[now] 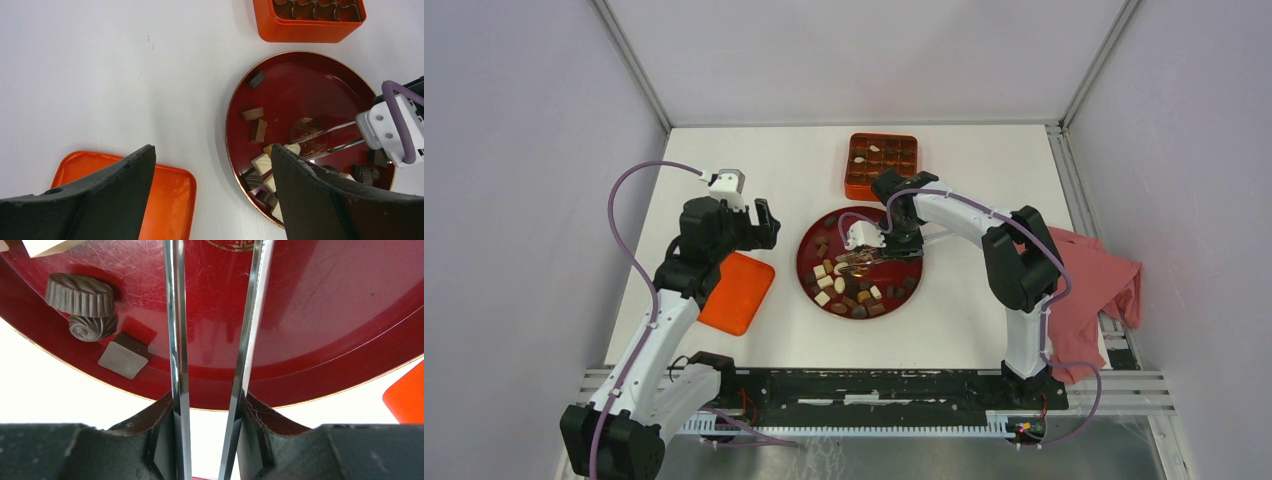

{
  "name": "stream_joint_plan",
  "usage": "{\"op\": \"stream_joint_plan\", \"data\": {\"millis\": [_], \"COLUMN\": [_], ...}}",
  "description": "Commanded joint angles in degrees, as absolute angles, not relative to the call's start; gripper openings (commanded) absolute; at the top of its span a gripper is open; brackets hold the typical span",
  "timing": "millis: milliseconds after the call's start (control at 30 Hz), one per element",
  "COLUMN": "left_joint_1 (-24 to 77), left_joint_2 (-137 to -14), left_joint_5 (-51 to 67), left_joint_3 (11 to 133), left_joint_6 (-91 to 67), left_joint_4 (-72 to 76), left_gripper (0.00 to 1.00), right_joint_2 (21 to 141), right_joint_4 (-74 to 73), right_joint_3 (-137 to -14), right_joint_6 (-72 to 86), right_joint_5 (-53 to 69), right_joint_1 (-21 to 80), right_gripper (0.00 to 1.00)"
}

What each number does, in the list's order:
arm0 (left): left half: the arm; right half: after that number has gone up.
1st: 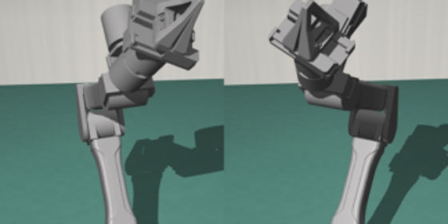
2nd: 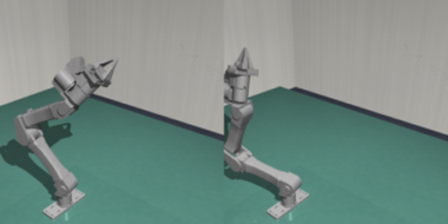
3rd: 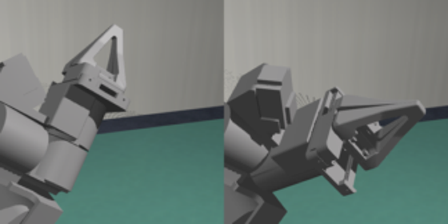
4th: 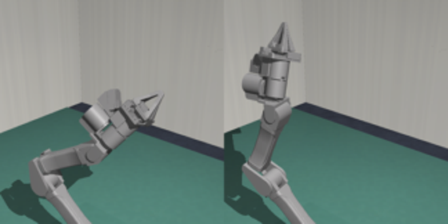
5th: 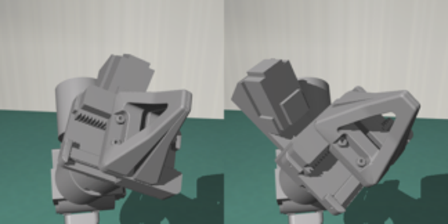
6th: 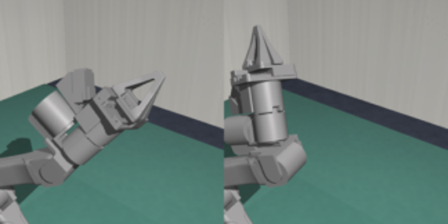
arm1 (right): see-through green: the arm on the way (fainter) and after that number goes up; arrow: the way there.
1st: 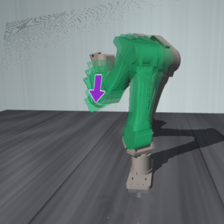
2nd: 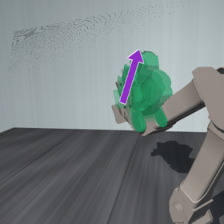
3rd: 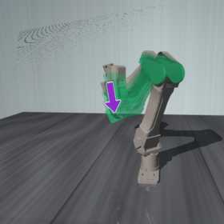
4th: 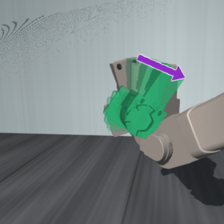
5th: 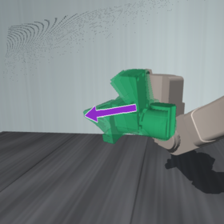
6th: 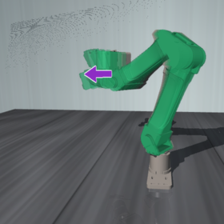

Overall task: Pack the chocolate
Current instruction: Pick up the fake chocolate from the plate.

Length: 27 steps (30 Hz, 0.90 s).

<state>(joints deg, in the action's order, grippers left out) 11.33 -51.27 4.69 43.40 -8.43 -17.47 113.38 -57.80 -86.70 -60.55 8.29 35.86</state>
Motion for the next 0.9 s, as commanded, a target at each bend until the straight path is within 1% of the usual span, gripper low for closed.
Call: {"op": "stream_joint_plan", "data": {"millis": [0, 100, 300, 500, 867], "left_joint_1": [11.03, 11.07, 11.05, 11.03, 11.04], "left_joint_2": [-50.67, -50.71, -50.76, -50.7, -50.63], "left_joint_5": [5.67, 5.65, 5.67, 5.71, 5.89], "left_joint_3": [43.42, 43.43, 43.42, 43.42, 43.35], "left_joint_6": [-5.31, -5.32, -5.35, -5.3, -5.28], "left_joint_4": [-16.35, -16.35, -16.33, -16.3, -16.22], "left_gripper": [0.9, 0.9, 0.9, 0.9, 0.9], "right_joint_2": [112.98, 112.26, 110.8, 108.64, 107.14], "right_joint_4": [-59.22, -59.18, -58.23, -56.9, -55.43], "right_joint_3": [-88.99, -88.79, -87.28, -85.97, -85.27], "right_joint_6": [-61.28, -60.92, -60.57, -59.13, -56.53], "right_joint_5": [6.75, 6.67, 6.97, 7.5, 13.33], "right_joint_1": [36.21, 36.17, 35.99, 33.62, 27.94], "right_gripper": [0.3, 0.2, 0.06, 0.0, 0.0]}}
